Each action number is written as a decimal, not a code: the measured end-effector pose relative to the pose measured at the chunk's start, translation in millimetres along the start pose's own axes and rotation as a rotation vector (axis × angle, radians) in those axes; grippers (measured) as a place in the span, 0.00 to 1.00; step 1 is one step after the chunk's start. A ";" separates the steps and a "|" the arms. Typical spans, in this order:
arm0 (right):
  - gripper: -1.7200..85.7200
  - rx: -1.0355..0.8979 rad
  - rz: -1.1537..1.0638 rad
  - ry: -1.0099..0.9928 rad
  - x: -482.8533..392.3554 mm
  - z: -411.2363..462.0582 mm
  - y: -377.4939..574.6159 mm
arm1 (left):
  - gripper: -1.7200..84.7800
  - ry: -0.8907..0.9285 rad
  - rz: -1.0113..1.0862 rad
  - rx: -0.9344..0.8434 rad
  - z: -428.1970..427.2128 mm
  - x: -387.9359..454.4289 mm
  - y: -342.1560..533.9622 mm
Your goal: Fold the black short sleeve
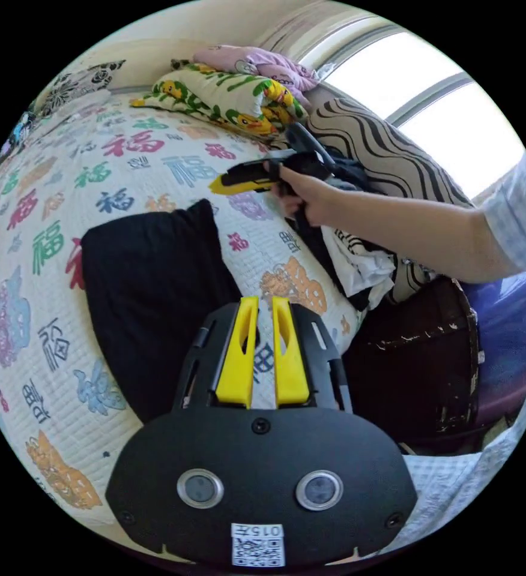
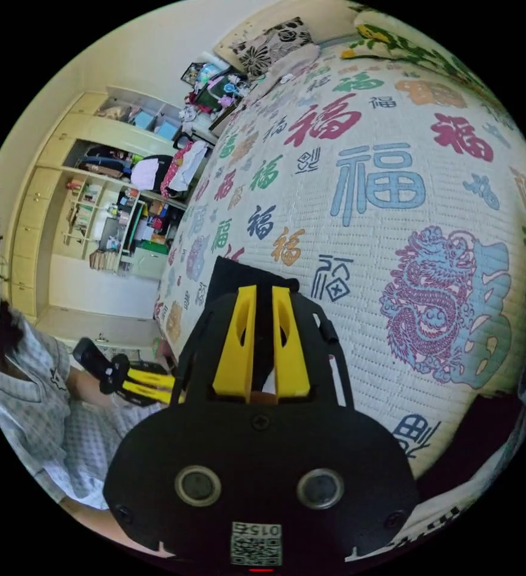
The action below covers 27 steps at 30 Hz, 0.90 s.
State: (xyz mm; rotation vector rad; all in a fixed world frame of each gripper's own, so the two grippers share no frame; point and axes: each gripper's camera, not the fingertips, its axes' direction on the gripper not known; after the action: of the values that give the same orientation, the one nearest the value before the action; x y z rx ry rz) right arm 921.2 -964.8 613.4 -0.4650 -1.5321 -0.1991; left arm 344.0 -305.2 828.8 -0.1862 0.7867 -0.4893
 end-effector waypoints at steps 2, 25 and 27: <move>0.08 -0.017 -0.035 0.138 -24.3 -2.6 7.4 | 0.07 -0.066 -0.024 0.011 1.4 -18.2 -15.0; 0.15 -0.050 0.268 -0.216 36.6 14.4 167.6 | 0.16 0.129 -0.407 -0.128 85.7 -128.9 -79.5; 0.11 -0.045 0.277 -0.209 35.3 25.2 175.6 | 0.14 0.102 -0.405 -0.120 92.8 -123.8 -79.9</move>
State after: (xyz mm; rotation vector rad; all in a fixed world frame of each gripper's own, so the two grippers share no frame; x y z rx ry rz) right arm 971.6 -791.2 618.4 -0.7456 -1.6487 0.0316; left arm 308.0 -316.4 998.8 -0.4402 0.8822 -0.8395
